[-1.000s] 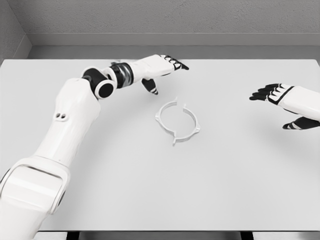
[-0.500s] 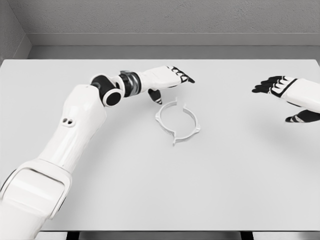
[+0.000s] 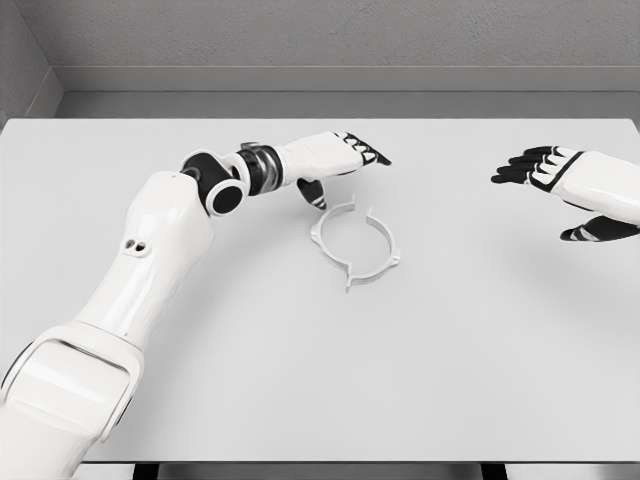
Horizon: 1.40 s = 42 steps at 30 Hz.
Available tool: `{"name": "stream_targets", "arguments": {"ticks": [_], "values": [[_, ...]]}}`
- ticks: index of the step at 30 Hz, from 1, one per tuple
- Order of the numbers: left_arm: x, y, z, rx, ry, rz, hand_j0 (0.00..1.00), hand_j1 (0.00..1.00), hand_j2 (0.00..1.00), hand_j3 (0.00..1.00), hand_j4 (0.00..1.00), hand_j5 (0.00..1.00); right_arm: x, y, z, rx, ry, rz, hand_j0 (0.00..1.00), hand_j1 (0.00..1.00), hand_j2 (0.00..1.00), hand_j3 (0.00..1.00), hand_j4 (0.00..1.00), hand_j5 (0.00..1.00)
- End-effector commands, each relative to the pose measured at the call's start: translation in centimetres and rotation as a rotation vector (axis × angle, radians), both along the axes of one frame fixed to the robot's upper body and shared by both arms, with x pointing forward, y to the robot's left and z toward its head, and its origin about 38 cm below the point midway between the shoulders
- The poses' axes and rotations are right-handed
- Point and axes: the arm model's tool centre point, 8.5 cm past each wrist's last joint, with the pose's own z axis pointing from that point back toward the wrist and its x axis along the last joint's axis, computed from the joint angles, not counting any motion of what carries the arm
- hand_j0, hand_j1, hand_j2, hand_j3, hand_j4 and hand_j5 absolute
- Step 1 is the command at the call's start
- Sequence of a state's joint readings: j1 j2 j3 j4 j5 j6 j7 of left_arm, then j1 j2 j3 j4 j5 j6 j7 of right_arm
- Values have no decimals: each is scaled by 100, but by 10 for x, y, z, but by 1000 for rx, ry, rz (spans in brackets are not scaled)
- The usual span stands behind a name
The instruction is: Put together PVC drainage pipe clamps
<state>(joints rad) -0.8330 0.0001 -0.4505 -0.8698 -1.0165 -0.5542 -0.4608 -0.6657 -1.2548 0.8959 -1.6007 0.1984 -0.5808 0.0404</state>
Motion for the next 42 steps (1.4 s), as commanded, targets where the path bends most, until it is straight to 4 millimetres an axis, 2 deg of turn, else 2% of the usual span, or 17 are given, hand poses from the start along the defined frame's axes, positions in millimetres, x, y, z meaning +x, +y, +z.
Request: {"name": "stream_targets", "arguments": {"ticks": [1, 8, 19, 22, 31, 33, 36, 38, 42], "values": [[1, 2, -2, -5, 8, 11, 100, 100, 100, 100, 100, 100, 0, 0, 2, 5, -1, -1, 100, 100, 100, 100, 100, 100], [4, 8, -9, 2, 33, 33, 100, 100, 100, 100, 100, 100, 0, 0, 1, 6, -1, -3, 100, 100, 100, 100, 100, 100], [-2, -1, -11, 25, 22, -10, 100, 100, 100, 100, 100, 100, 2, 2, 0, 9, -2, -15, 100, 100, 100, 100, 100, 100], [-6, -8, -5, 27, -2, -38, 100, 100, 100, 100, 100, 100, 2, 3, 1, 8, -3, -13, 100, 100, 100, 100, 100, 100], [-11, -12, -11, 34, 2, -53, 100, 100, 100, 100, 100, 100, -1, 5, 4, 2, -7, -11, 100, 100, 100, 100, 100, 100], [-11, -12, -9, 28, -1, -52, 100, 100, 100, 100, 100, 100, -2, 8, 4, 5, -7, -2, 100, 100, 100, 100, 100, 100], [-13, -17, 6, 2, -39, -68, 100, 100, 100, 100, 100, 100, -2, 14, 5, 6, -11, -6, 100, 100, 100, 100, 100, 100], [-10, -13, 18, -30, -62, -51, 100, 100, 100, 100, 100, 100, -2, 14, 4, 6, -10, -8, 100, 100, 100, 100, 100, 100], [-25, -22, 21, -52, -95, -109, 100, 100, 100, 100, 100, 100, -3, 14, 4, 5, -10, -7, 100, 100, 100, 100, 100, 100]]}}
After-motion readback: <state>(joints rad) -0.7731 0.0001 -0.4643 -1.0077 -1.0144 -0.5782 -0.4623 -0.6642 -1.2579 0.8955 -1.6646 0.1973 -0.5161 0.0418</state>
